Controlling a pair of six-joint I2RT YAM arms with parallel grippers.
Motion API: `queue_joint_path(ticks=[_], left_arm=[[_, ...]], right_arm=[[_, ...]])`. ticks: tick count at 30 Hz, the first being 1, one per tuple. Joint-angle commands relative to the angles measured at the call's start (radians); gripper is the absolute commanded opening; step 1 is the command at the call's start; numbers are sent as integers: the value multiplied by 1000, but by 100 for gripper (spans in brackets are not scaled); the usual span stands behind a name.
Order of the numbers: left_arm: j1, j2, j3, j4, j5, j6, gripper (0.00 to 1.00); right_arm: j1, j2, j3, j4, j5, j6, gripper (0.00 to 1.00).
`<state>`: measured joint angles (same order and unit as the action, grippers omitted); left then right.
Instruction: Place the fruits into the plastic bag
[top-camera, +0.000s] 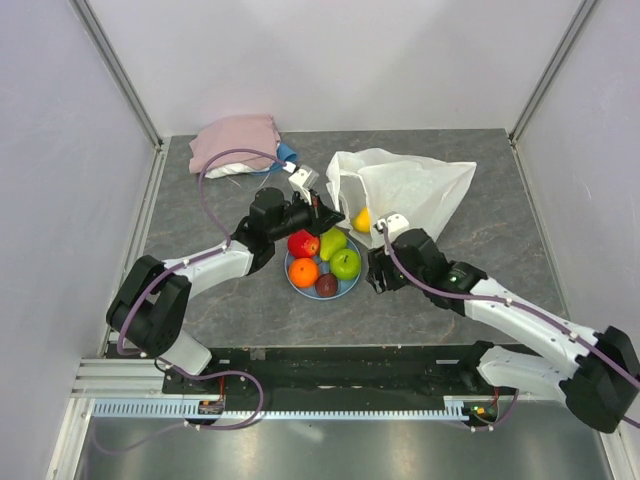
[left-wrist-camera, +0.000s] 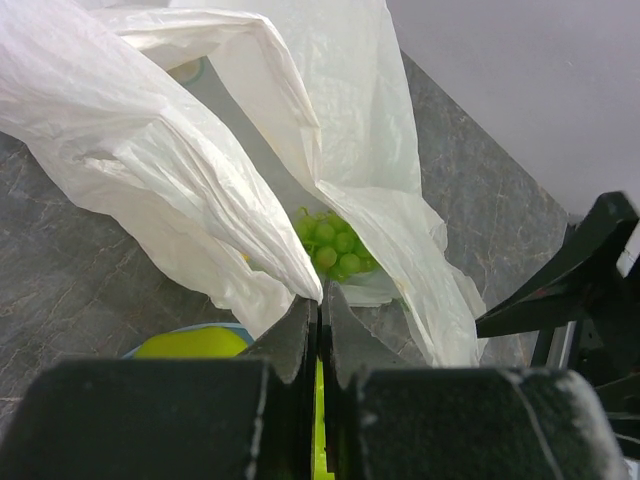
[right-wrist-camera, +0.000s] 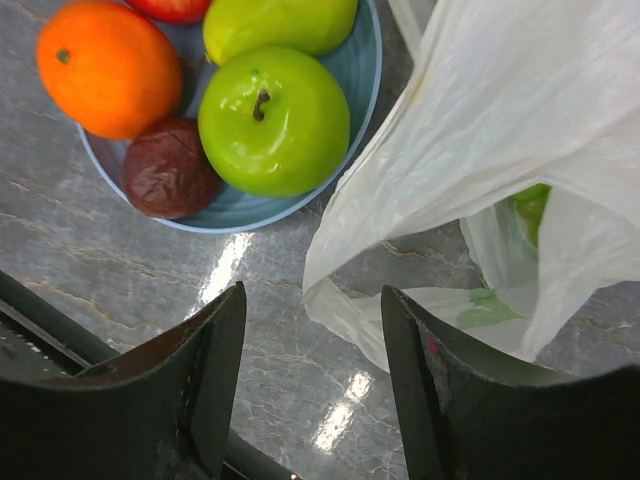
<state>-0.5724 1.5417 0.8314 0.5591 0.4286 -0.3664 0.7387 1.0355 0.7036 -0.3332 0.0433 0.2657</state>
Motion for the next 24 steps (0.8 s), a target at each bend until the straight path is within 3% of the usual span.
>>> queue_joint_path(ticks=[1, 7, 8, 9, 12, 14, 19, 24], left_arm=[[5, 0, 46, -7, 6, 23, 2], [5, 1, 64, -36, 10, 38, 1], [5, 0, 69, -39, 12, 43, 2], [6, 1, 75, -51, 12, 47, 2], [11, -5, 94, -71, 19, 58, 1], [17, -8, 118, -83, 24, 63, 2], [29, -12, 208, -158, 55, 72, 1], [78, 24, 475, -350, 142, 58, 1]], right_arm=[[47, 81, 22, 34, 93, -13, 63], [67, 184, 36, 59, 171, -3, 53], [67, 198, 39, 59, 200, 1, 47], [65, 201, 48, 46, 211, 6, 32], [67, 180, 85, 4, 248, 13, 8], [67, 134, 127, -24, 251, 13, 2], [62, 25, 267, -76, 285, -14, 0], [12, 27, 542, -122, 325, -77, 0]])
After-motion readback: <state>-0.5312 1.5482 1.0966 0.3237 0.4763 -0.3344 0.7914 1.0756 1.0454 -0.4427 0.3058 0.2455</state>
